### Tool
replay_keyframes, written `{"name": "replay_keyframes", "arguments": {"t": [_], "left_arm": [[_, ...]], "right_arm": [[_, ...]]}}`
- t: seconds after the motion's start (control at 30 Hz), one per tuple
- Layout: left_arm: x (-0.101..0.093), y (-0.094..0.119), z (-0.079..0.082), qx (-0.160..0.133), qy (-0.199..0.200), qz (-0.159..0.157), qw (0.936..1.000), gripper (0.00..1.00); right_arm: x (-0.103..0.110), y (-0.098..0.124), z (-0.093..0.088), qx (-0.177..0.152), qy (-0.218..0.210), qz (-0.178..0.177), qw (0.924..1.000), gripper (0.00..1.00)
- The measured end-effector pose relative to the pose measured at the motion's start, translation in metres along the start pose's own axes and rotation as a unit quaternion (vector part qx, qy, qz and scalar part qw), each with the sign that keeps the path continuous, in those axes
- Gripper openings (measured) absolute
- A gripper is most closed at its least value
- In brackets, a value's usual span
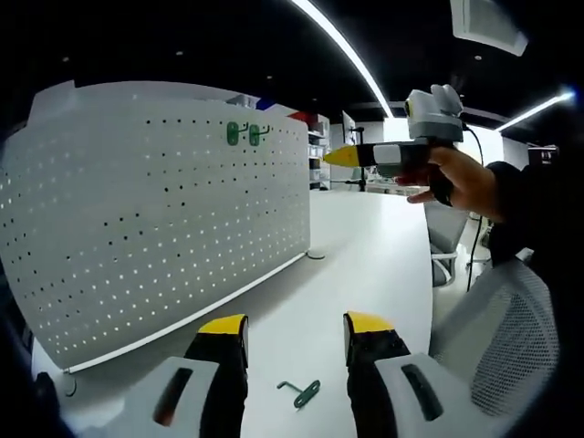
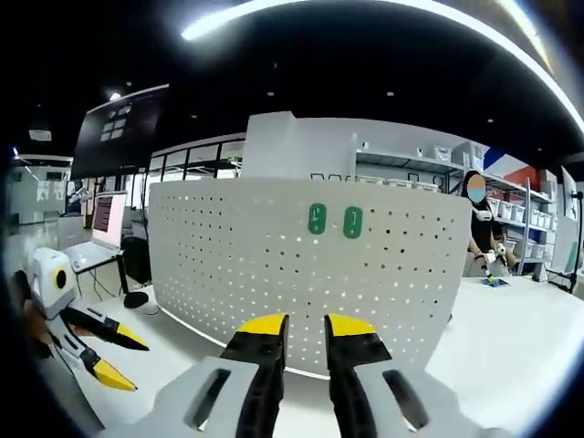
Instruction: Insert the hook assembly into the mounting plate slot until the hook locks in place.
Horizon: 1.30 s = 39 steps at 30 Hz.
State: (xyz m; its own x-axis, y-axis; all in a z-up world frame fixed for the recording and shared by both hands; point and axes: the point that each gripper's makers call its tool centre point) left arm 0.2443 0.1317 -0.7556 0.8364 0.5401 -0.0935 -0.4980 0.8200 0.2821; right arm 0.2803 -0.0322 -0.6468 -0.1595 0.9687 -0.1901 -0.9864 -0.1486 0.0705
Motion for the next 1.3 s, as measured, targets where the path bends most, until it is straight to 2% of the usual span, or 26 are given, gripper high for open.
{"name": "replay_keyframes", "arguments": {"t": [0.3, 0.57, 0.8, 1.0, 1.17, 1.3], "left_arm": [[0.024, 0.01, 0.002, -0.005, 0.011, 0.032, 0.9994, 0.43], [0.04, 0.01, -0.013, 0.02, 0.017, 0.055, 0.9982, 0.41], [0.041, 0.001, -0.038, 0.063, 0.014, 0.057, 0.9963, 0.36], [0.047, -0.016, -0.051, 0.089, 0.016, 0.058, 0.9942, 0.31], [0.055, -0.033, -0.068, 0.135, -0.02, 0.049, 0.9894, 0.22], [0.064, -0.047, -0.086, 0.176, -0.039, 0.044, 0.9827, 0.18]], "right_arm": [[0.019, 0.001, -0.028, 0.022, -0.011, 0.022, 0.9995, 0.14], [0.05, -0.003, -0.046, 0.034, -0.015, 0.055, 0.9977, 0.14], [0.069, -0.005, -0.059, 0.041, -0.011, 0.079, 0.996, 0.14], [0.079, -0.004, -0.067, 0.049, -0.015, 0.093, 0.9944, 0.14], [0.08, -0.004, -0.068, 0.049, -0.013, 0.098, 0.9939, 0.14], [0.079, -0.003, -0.069, 0.05, -0.015, 0.097, 0.9939, 0.14]]}}
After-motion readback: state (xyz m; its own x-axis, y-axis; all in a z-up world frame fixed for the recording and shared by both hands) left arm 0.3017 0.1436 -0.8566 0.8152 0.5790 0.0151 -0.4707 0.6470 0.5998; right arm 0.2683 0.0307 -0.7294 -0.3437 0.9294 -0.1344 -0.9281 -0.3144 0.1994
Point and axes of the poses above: the point that each gripper's makers call its tool centre point, and the gripper's own axes: y roughly backward along the fingers, x roughly to its left, z roughly out of its top, and after that the axes turned 6 degrees about y, right-handed
